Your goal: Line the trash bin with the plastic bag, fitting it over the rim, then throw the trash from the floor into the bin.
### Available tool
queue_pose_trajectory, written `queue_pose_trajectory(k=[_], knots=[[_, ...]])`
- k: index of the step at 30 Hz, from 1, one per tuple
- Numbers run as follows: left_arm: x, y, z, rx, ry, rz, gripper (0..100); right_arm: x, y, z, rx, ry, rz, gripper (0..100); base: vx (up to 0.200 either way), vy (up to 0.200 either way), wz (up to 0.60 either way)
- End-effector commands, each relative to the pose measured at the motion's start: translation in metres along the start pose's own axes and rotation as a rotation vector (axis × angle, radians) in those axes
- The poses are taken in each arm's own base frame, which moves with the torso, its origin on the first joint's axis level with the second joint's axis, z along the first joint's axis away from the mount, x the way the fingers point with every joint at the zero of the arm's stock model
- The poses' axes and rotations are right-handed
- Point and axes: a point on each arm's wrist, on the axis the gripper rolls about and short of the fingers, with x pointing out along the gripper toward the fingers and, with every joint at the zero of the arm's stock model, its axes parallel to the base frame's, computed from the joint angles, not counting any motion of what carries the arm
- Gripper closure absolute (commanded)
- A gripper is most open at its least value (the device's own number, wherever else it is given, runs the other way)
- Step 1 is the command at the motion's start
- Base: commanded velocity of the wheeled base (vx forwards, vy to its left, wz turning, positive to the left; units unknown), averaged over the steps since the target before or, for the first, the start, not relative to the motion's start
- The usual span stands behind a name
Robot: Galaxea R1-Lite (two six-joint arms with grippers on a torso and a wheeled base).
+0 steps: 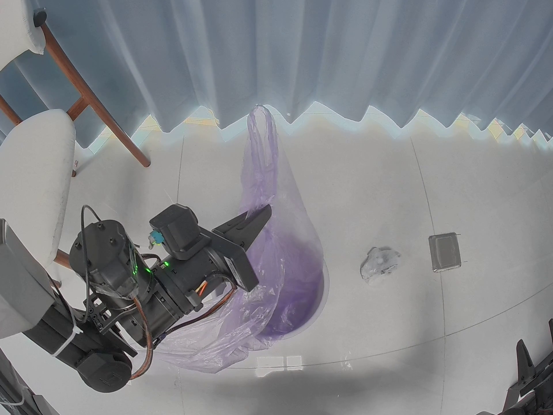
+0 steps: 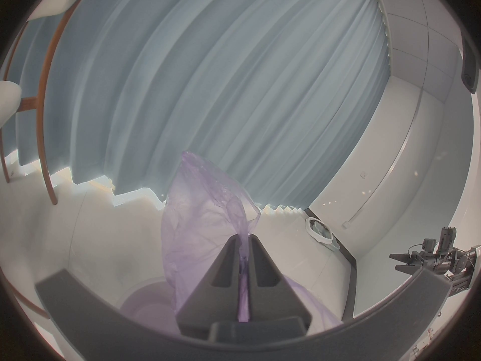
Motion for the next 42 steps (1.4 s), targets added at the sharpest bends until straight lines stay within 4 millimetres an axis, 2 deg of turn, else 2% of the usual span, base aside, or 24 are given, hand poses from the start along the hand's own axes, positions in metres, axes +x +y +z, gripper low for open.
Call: queue_pose_trajectory(k=[1, 6, 8, 11, 24, 26, 27, 28, 33, 36, 42], knots=[[0.000, -0.002, -0.002, 0.000, 0.008, -0.011, 100, 0.000, 0.000, -0.005, 0.000, 0.001, 0.000, 0, 0.000, 0.000, 0.00], [0.001, 0.001, 0.002, 0.001, -0.010, -0.005, 100, 0.000, 0.000, -0.005, 0.000, 0.001, -0.003, 0, 0.000, 0.000, 0.00], [-0.005, 0.001, 0.016, -0.025, -0.049, -0.003, 100, 0.000, 0.000, -0.005, 0.002, -0.001, 0.000, 0, 0.000, 0.000, 0.00], [-0.015, 0.001, 0.023, -0.058, -0.059, -0.002, 100, 0.000, 0.000, -0.005, -0.001, 0.001, 0.002, 0, 0.000, 0.000, 0.00], [-0.016, -0.001, 0.017, -0.065, -0.006, -0.002, 100, 0.000, 0.000, -0.004, -0.032, -0.007, 0.014, 0, 0.000, 0.000, 0.00], [-0.016, -0.001, 0.017, -0.065, -0.007, -0.002, 100, 0.000, 0.000, 0.001, -0.028, -0.058, 0.015, 0, 0.000, 0.000, 0.00], [-0.016, -0.002, 0.018, -0.064, -0.008, -0.005, 100, -0.002, 0.000, 0.019, -0.038, -0.203, 0.010, 0, 0.000, 0.000, 0.00], [-0.016, -0.002, 0.018, -0.064, -0.011, -0.006, 100, -0.001, 0.001, 0.026, -0.044, -0.249, 0.004, 0, 0.000, 0.000, 0.00], [-0.017, -0.005, 0.017, -0.064, -0.004, -0.017, 100, 0.000, 0.000, 0.019, -0.045, -0.184, 0.015, 0, 0.000, 0.000, 0.00], [-0.017, -0.008, 0.017, -0.062, -0.005, -0.018, 100, -0.004, 0.001, 0.029, -0.027, -0.172, 0.071, 0, 0.000, 0.000, 0.00], [-0.017, -0.008, 0.017, -0.060, -0.006, -0.020, 100, 0.001, 0.001, 0.053, 0.090, -0.114, 0.193, 0, 0.000, 0.000, 0.00]])
